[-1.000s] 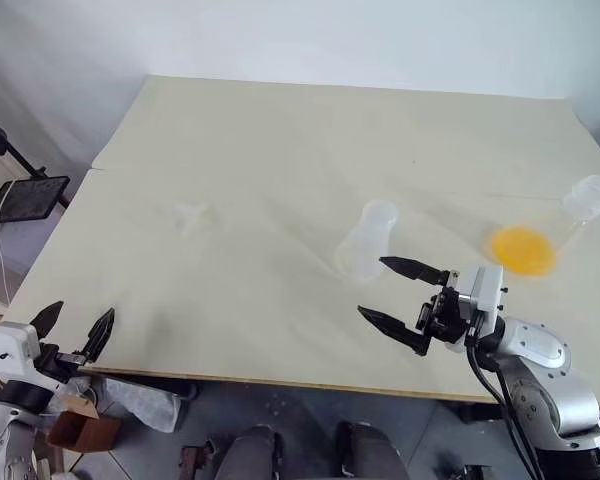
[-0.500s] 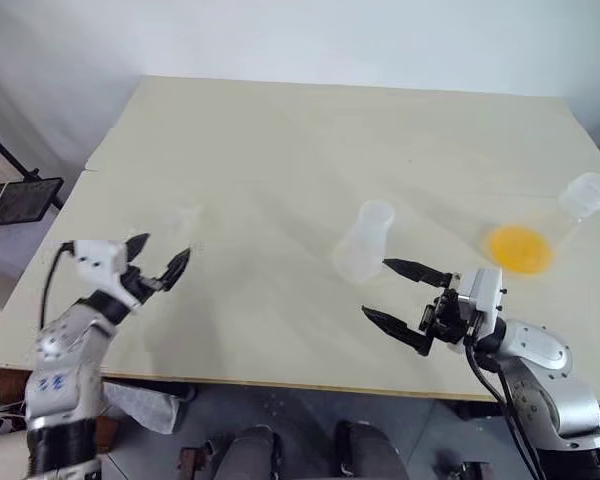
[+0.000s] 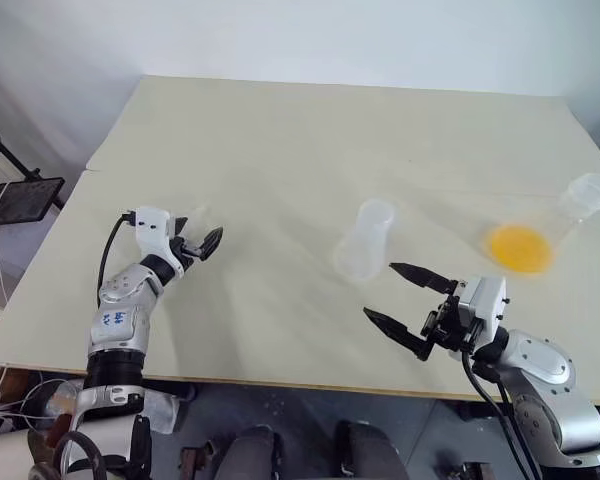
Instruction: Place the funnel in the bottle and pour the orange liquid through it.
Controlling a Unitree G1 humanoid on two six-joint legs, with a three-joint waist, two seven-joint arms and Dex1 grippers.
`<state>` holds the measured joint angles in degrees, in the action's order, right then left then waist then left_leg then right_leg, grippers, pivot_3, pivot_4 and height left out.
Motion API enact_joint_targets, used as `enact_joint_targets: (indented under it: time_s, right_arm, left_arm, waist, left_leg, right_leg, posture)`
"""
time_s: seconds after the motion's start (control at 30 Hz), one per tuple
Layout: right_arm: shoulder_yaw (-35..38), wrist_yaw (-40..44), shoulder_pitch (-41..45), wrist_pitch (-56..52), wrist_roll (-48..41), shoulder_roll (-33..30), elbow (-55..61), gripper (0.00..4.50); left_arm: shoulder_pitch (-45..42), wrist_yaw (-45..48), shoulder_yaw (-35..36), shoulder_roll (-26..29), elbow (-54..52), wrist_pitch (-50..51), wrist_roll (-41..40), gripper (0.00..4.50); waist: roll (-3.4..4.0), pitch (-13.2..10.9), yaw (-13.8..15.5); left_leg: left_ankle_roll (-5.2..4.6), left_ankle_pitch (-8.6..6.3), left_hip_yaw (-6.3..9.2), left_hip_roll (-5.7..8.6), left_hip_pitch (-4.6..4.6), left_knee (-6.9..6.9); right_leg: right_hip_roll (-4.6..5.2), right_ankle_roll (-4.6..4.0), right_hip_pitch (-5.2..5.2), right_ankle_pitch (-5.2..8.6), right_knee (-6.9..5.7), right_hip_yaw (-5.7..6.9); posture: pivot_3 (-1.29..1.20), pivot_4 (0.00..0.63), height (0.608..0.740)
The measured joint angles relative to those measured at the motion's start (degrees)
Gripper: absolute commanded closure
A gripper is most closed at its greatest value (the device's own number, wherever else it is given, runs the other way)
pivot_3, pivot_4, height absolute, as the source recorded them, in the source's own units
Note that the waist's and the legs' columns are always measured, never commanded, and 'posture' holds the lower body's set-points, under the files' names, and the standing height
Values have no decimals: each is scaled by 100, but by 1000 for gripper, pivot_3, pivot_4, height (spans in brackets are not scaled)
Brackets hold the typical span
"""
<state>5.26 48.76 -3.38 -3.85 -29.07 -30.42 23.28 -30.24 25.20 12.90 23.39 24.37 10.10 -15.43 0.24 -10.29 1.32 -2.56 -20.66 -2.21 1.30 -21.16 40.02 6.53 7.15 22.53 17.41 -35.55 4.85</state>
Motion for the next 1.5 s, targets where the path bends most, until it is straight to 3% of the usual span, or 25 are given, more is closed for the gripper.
enact_joint_targets:
  time_s: [0.37,0.4,0.7,0.9,1.0,1.1,1.3,1.5]
  right_arm:
    - [-3,-107,-61,14,82,56,79,0]
    - [-3,-110,-59,14,85,57,79,0]
    - [-5,-172,-131,60,145,124,85,0]
    - [76,-248,-323,118,163,123,154,0]
    - [299,-304,-522,117,149,60,270,0]
    - [489,-342,-758,122,140,21,374,0]
    - [680,-503,-1132,124,141,12,611,0]
    - [883,-626,-1434,100,121,5,810,0]
  left_arm:
    - [-95,332,60,29,276,-96,-58,4333]
    - [-121,351,78,66,295,-128,-61,4465]
    - [-199,936,172,208,514,-371,-199,4465]
    - [-287,2127,-25,829,190,-792,-232,4465]
    - [-878,2951,-374,1209,90,-1055,-192,4465]
    - [-1788,3634,-767,1235,128,-1112,-176,4465]
    - [-3760,4882,-1637,650,1012,-1789,148,4465]
    - [-4561,5430,-2109,275,2132,-2681,661,4465]
  waist:
    - [0,0,9]
    - [0,0,15]
    - [0,0,10]
    - [-1,0,8]
    - [-3,-1,44]
    - [-3,-2,58]
    - [-5,-3,8]
    - [-6,-4,-2]
  left_leg:
    - [0,1,1,2,1,3]
    - [0,1,3,2,2,4]
    - [-2,2,5,3,1,4]
    - [-1,2,4,1,-2,3]
    - [-3,3,12,11,-6,8]
    - [-7,5,13,17,-9,7]
    - [-11,7,-11,16,-9,-2]
    - [-12,8,-34,0,-7,-1]
  right_leg:
    - [1,0,-4,0,-1,2]
    - [2,0,-5,0,-1,3]
    - [2,0,-6,0,0,9]
    - [1,0,-5,0,1,10]
    - [5,0,-10,0,3,18]
    - [4,4,-10,-2,2,21]
    - [-1,8,-5,-4,10,25]
    - [-11,8,1,-4,13,18]
  posture:
    - [0,150,740]
    - [0,150,740]
    - [0,150,740]
    - [0,150,740]
    - [0,150,740]
    - [0,150,740]
    - [0,150,740]
    - [0,150,740]
